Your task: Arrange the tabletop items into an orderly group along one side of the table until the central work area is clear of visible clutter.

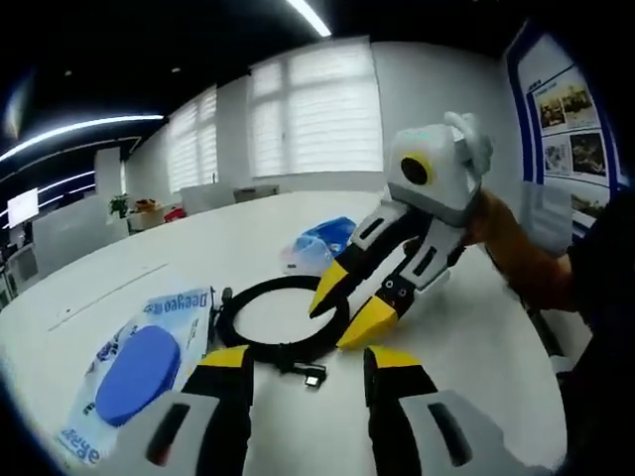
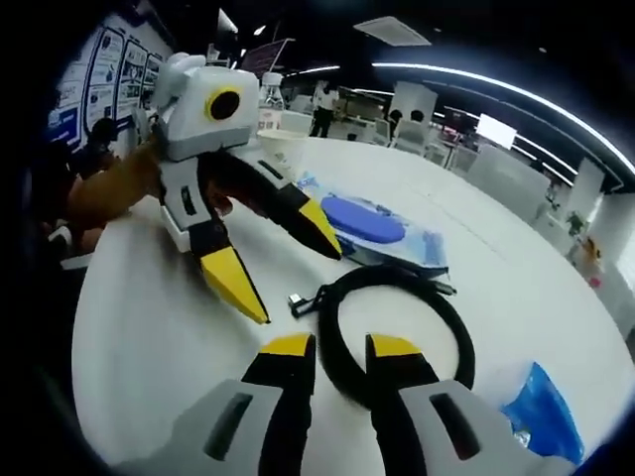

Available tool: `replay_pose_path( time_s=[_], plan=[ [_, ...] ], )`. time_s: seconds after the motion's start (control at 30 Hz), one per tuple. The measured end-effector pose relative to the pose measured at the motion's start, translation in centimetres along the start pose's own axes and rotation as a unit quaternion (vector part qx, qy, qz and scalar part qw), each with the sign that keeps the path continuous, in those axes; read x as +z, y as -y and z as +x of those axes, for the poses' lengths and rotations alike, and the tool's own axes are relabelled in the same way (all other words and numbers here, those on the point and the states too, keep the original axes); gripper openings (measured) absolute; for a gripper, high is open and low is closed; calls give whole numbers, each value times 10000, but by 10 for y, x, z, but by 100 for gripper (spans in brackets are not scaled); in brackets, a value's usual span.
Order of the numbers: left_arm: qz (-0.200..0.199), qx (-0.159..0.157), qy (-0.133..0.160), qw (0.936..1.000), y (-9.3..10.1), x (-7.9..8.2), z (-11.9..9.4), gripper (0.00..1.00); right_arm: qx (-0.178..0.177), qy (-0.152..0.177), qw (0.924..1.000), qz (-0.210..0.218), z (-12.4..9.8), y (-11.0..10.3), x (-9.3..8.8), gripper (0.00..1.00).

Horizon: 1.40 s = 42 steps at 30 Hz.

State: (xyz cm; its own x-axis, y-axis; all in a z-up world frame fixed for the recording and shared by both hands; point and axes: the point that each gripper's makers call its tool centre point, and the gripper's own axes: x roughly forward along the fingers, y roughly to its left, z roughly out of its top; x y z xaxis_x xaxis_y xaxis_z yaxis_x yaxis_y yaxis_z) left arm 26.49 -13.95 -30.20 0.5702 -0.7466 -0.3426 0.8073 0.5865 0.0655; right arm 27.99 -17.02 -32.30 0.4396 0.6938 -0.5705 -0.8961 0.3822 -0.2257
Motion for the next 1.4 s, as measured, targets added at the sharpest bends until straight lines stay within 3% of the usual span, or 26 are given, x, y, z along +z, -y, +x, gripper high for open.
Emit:
replay_pose_path(
  time_s=[0.1, 0.3, 0.47, 1.07, 1.4],
  plan=[
    [27, 1, 74, 10000, 0, 5, -2, 42, 194, 30, 9998, -56, 5, -5, -1, 14],
    [0, -67, 242, 9997, 7, 13, -5, 42, 149, 207, 9996, 75, 4, -4, -1, 10],
    [26, -101, 263, 9996, 9, 15, -7, 42, 138, 227, 9996, -95, 3, -9, 1, 8],
    [0, -111, 256, 9996, 4, 12, -11, 42, 288, 454, 9985, -56, 4, -8, 8, 3],
    [29, -112, 262, 9996, -2, 13, -11, 42, 168, 696, 9973, -136, 0, -4, 18, 2]
  ],
)
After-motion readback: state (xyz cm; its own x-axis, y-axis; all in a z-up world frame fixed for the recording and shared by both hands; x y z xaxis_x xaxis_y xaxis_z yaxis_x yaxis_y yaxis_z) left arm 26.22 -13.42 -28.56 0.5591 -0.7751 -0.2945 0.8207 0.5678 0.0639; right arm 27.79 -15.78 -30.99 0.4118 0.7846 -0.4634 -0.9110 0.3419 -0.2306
